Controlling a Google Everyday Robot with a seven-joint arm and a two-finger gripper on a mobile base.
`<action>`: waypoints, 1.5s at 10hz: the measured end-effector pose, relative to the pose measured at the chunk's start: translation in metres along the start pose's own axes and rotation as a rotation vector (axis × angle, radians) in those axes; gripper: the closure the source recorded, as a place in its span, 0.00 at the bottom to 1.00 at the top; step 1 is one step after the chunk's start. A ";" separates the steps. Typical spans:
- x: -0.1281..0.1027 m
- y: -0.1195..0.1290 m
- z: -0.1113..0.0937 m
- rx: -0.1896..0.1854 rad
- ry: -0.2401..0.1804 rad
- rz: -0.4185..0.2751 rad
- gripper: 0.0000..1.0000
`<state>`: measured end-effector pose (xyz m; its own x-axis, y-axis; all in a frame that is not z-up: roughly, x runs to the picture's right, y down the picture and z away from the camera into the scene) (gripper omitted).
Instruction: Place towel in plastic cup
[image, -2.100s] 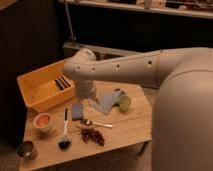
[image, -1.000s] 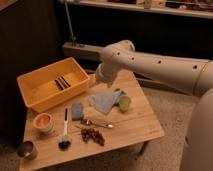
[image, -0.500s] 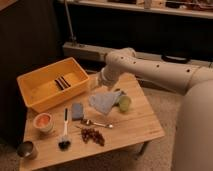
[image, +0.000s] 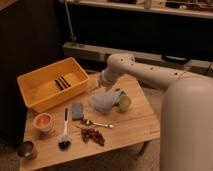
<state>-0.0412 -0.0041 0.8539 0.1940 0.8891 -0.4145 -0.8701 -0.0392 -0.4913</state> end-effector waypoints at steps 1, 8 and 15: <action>-0.005 -0.005 0.012 -0.004 0.018 -0.003 0.35; -0.008 -0.040 0.051 0.214 0.150 0.051 0.35; 0.033 -0.076 0.064 0.233 0.152 0.099 0.35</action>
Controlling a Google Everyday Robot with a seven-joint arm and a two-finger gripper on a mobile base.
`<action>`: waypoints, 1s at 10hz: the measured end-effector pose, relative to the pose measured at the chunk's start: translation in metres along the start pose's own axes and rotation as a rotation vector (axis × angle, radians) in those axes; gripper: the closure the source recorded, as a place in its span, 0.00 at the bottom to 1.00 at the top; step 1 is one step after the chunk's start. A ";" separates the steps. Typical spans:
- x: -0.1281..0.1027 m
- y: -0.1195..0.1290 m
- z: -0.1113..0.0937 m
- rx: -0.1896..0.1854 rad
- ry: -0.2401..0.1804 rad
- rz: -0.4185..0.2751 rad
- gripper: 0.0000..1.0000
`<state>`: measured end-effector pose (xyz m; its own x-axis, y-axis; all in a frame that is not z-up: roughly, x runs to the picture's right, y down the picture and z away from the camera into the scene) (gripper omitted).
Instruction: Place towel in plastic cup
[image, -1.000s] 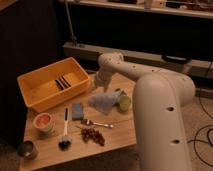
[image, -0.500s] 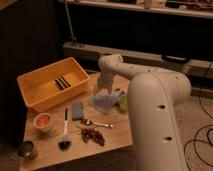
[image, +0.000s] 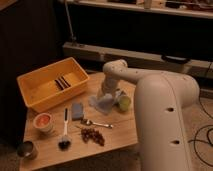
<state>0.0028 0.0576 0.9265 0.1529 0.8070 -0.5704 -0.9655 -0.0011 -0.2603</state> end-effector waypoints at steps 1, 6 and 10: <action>0.003 0.000 0.007 -0.006 -0.002 0.000 0.35; 0.006 0.014 0.024 0.002 0.016 -0.050 0.56; 0.007 0.026 0.039 0.012 0.073 -0.072 0.95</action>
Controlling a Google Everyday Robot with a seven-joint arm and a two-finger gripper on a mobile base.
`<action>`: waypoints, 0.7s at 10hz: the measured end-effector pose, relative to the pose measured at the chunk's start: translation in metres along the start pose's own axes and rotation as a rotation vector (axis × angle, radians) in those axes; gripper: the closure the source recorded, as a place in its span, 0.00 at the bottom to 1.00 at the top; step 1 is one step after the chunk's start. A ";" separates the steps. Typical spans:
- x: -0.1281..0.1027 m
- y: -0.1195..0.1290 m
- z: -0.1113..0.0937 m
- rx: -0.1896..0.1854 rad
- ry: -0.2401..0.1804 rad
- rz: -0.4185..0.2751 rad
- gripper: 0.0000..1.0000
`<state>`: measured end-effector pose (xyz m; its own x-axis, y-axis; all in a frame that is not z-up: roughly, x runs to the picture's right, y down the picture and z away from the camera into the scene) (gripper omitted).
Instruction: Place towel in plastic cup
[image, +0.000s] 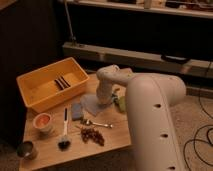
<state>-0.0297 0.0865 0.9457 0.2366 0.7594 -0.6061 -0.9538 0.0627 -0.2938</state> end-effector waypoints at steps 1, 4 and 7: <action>0.000 0.003 0.002 0.002 0.008 -0.003 1.00; 0.000 0.007 0.000 -0.003 0.008 -0.008 1.00; 0.004 0.012 -0.027 -0.024 -0.048 0.015 1.00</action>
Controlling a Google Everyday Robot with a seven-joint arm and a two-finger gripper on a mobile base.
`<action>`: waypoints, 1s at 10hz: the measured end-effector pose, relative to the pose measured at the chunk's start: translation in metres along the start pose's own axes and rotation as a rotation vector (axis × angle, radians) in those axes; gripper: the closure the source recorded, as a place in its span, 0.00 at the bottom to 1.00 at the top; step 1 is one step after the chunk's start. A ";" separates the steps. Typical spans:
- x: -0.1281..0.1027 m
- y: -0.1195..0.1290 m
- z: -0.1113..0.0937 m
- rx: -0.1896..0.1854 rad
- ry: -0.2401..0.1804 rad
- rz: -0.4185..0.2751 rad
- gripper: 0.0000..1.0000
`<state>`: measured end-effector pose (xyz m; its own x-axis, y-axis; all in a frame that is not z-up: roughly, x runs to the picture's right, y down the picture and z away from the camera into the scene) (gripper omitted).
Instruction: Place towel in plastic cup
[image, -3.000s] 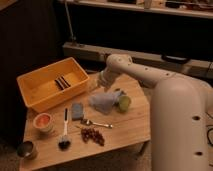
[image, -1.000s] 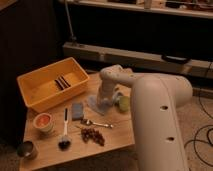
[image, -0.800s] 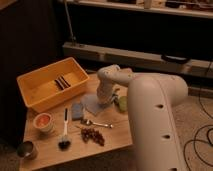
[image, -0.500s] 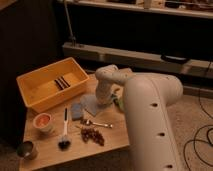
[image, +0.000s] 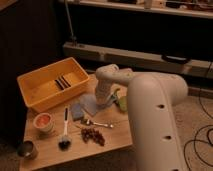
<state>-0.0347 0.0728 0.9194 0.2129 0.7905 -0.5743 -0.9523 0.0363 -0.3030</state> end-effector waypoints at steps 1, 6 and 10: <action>0.000 0.003 -0.021 -0.006 -0.031 0.011 1.00; 0.012 0.007 -0.133 -0.005 -0.129 0.110 0.65; 0.015 0.003 -0.152 -0.005 -0.114 0.173 0.24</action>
<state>-0.0009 -0.0081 0.7947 0.0195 0.8485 -0.5289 -0.9714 -0.1090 -0.2108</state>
